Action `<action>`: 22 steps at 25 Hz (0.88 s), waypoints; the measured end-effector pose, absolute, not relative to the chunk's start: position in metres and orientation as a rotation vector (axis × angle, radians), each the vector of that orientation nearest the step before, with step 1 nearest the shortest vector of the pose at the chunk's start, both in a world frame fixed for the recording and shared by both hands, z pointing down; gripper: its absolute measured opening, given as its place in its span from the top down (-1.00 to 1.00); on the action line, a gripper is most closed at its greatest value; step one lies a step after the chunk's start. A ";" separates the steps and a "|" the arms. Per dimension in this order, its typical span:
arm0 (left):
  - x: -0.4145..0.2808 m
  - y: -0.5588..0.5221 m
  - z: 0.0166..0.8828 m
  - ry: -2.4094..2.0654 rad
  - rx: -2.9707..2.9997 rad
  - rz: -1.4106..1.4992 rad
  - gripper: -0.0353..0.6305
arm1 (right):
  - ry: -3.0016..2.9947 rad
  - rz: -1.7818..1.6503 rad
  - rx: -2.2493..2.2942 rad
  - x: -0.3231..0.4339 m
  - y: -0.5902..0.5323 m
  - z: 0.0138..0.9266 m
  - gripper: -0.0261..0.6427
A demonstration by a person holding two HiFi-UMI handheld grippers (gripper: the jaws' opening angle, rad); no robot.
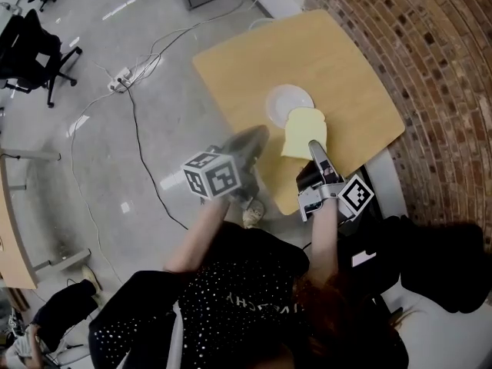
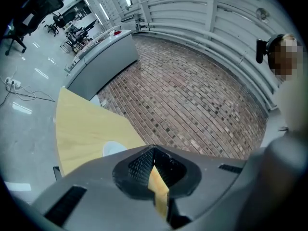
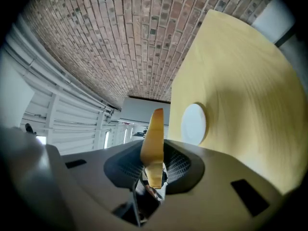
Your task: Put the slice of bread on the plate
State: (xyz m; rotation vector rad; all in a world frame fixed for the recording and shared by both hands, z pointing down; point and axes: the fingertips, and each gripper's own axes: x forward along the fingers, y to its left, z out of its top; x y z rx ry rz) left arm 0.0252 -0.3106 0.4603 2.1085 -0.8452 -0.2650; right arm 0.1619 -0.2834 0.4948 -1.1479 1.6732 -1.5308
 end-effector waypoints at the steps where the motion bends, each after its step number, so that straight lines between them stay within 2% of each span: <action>1: 0.025 -0.317 0.463 -0.833 2.107 -0.261 0.86 | 1.671 -1.532 -1.161 0.162 -0.292 0.499 0.63; 13: 0.019 -0.388 0.492 -0.729 2.054 -0.271 0.86 | 1.718 -1.584 -1.303 0.150 -0.381 0.551 0.63; 22: 0.000 -0.426 0.502 -0.721 2.027 -0.283 0.86 | 1.785 -1.628 -1.431 0.135 -0.406 0.574 0.63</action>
